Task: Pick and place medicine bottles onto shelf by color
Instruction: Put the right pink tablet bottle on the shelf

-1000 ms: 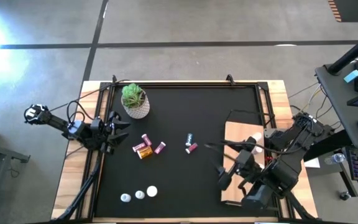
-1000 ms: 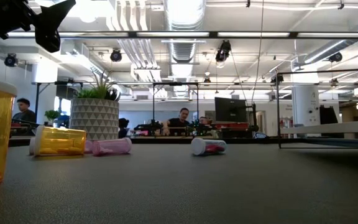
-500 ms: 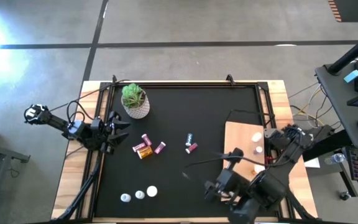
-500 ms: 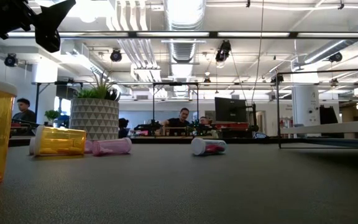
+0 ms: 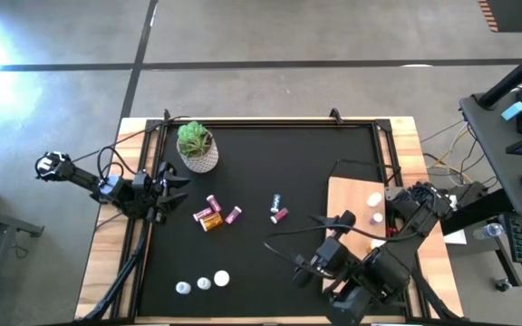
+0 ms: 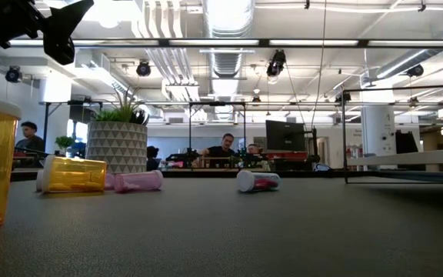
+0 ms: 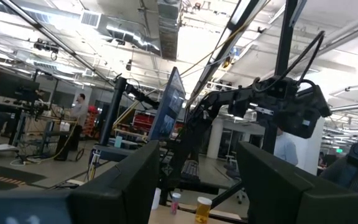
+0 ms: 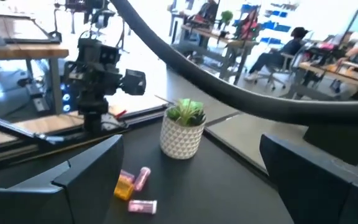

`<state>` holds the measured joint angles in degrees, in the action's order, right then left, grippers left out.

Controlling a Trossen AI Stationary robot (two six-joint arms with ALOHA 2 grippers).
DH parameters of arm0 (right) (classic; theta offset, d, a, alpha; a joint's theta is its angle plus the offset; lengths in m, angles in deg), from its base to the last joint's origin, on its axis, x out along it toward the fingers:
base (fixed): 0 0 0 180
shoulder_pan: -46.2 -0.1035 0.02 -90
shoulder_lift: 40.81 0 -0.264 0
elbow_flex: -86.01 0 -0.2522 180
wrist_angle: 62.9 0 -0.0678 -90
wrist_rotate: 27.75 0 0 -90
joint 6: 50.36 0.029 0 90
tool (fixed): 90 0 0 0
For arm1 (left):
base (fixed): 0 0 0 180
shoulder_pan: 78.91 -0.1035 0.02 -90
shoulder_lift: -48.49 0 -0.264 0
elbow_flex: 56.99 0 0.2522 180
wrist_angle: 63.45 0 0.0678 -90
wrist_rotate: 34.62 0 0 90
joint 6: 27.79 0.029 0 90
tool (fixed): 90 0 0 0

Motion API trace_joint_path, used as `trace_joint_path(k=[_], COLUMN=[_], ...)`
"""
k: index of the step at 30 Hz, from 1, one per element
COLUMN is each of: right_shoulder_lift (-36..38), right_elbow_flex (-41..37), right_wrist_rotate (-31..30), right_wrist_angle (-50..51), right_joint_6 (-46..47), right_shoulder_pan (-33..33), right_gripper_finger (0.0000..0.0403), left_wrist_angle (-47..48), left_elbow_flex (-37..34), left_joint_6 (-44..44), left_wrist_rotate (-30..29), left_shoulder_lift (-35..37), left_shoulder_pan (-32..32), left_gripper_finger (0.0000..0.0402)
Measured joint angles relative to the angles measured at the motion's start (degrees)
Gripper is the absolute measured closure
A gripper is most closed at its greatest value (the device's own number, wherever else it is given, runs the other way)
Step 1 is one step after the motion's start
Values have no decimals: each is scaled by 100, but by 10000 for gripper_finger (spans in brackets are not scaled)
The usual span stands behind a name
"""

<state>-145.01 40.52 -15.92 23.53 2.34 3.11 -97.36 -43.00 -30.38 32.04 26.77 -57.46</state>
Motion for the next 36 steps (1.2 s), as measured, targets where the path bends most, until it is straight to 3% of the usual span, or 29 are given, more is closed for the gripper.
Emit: trace_joint_path(k=[7, 12, 15, 20, 25, 30, 33, 36], right_shoulder_lift=[-17, -17, -17, -17, -15, -15, -15, -16], right_elbow_flex=[-2, -2, -2, -2, -2, -4, -4, -4], right_wrist_rotate=[16, 20, 20, 20, 61, 61, 61, 61], right_wrist_angle=[-197, -312, -270, -269, -267, -264, -267, -273], right_joint_6=[-404, 390, 360, 277, 430, 343, 216, 218], right_shoulder_pan=[24, 24, 50, 57, 52, 50, 52, 50], right_gripper_finger=[37, 37, 37, 37, 37, 37, 37, 37], left_wrist_angle=[-800, -1599, -1671, -1496, -125, 2497, 3712, 4055], left_elbow_flex=[0, 25, 115, 428, 988, 2009, 2620, 3013], left_joint_6=[-4, -6, -26, -876, -1030, -1949, -2470, -2548], left_wrist_rotate=[-61, -68, -51, -8, -399, -1296, -1469, -1238], left_shoulder_lift=[24, 26, 24, -159, -670, -1306, -1900, -2449], left_shoulder_pan=[0, 0, 0, 0, 2, 0, -11, -11], left_gripper_finger=[202, 202, 202, 202, 202, 202, 202, 202])
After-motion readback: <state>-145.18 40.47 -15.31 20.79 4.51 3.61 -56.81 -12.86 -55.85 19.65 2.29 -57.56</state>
